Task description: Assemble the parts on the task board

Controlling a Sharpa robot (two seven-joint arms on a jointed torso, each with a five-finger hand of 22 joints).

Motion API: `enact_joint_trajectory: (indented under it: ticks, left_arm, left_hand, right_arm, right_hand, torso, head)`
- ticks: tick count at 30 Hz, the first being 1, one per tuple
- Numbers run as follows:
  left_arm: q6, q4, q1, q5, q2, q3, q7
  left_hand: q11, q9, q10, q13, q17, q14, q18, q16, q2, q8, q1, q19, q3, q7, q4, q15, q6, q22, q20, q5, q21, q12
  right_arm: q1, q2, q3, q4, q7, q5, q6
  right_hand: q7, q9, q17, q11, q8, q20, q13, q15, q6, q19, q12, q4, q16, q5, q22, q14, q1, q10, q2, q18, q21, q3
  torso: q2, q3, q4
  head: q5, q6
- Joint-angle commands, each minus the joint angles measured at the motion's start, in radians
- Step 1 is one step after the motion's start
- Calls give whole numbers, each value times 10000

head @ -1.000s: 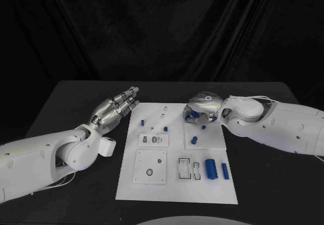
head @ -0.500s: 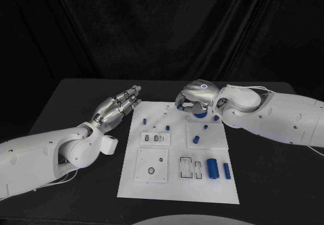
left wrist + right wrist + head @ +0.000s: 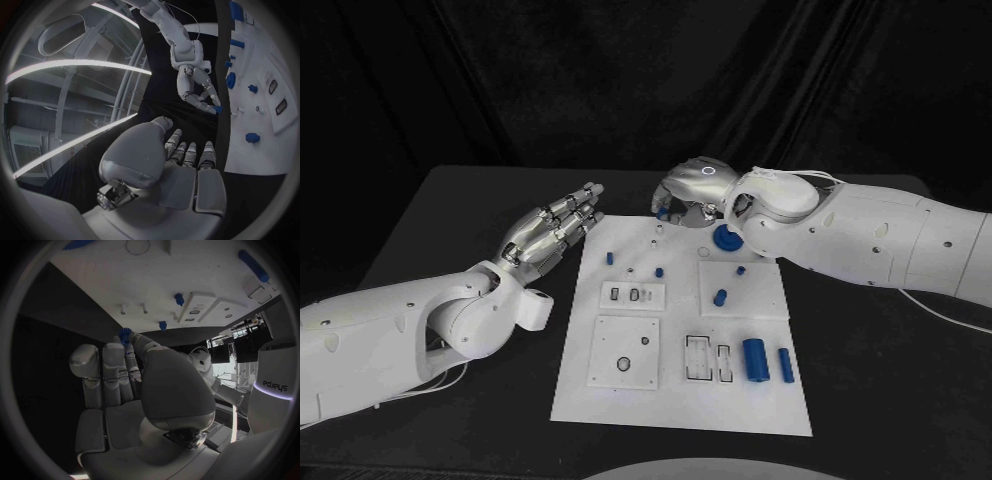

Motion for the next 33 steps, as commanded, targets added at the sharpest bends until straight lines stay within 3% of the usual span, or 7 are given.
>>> enact_joint_trajectory:
  ticks: [1,5,10,24,33]
  left_arm:
    - [118,9,28,-12,36,9,2060]
    - [140,2,29,-12,55,9,2055]
    - [144,-28,29,-12,60,9,2040]
    - [200,-80,29,-12,93,9,2004]
    - [223,-116,29,-12,90,9,1973]
  left_hand:
    - [72,9,-11,-17,-12,14,106,-36,-30,41,61,-29,51,4,-12,65,41,-2,59,24,-43,-34]
    - [75,10,-11,-17,-12,14,106,-36,-33,45,62,-26,62,7,-15,78,48,0,62,26,-40,-34]
    - [75,10,-11,-17,-12,14,106,-36,-33,45,62,-26,62,7,-15,78,48,0,62,26,-40,-34]
    - [78,9,-11,-17,-12,14,107,-36,-35,47,62,-25,74,10,-18,89,44,2,66,27,-39,-34]
    - [82,6,-11,-17,-12,14,106,-36,-35,44,61,-26,87,13,-19,100,26,1,71,27,-40,-34]
  right_arm:
    - [-63,173,5,-257,-25,139,222]
    - [-122,316,5,-456,-29,144,349]
    - [-209,453,5,-666,-33,147,512]
    - [-376,543,5,-868,-150,149,905]
    - [-403,453,5,-878,-113,149,575]
  right_hand:
    - [2,2,-26,73,-59,24,-5,75,-102,8,-79,36,1,-57,25,9,12,-15,-89,-80,28,55]
    - [19,-3,-59,92,-106,39,-3,91,-149,-24,-148,59,-27,-74,8,-18,4,-36,-107,-73,1,75]
    - [48,-15,-107,128,-204,69,-3,126,-250,-80,-293,106,-71,-110,0,-76,-7,-95,-149,-63,-37,118]
    - [84,-28,-267,177,-314,111,0,166,-355,-195,-472,138,-200,-120,-81,-185,18,-175,-191,-36,-151,196]
    - [100,-24,-292,192,-333,125,5,180,-354,-230,-522,149,-227,-70,-92,-223,30,-181,-190,-29,-179,232]
  torso:
    - [50,-22,106]
    - [81,-33,162]
    - [121,-49,169]
    - [100,-37,140]
    - [75,-44,137]
  head:
    - [-133,27]
    - [-195,53]
    - [-232,73]
    - [-244,67]
    - [-232,62]
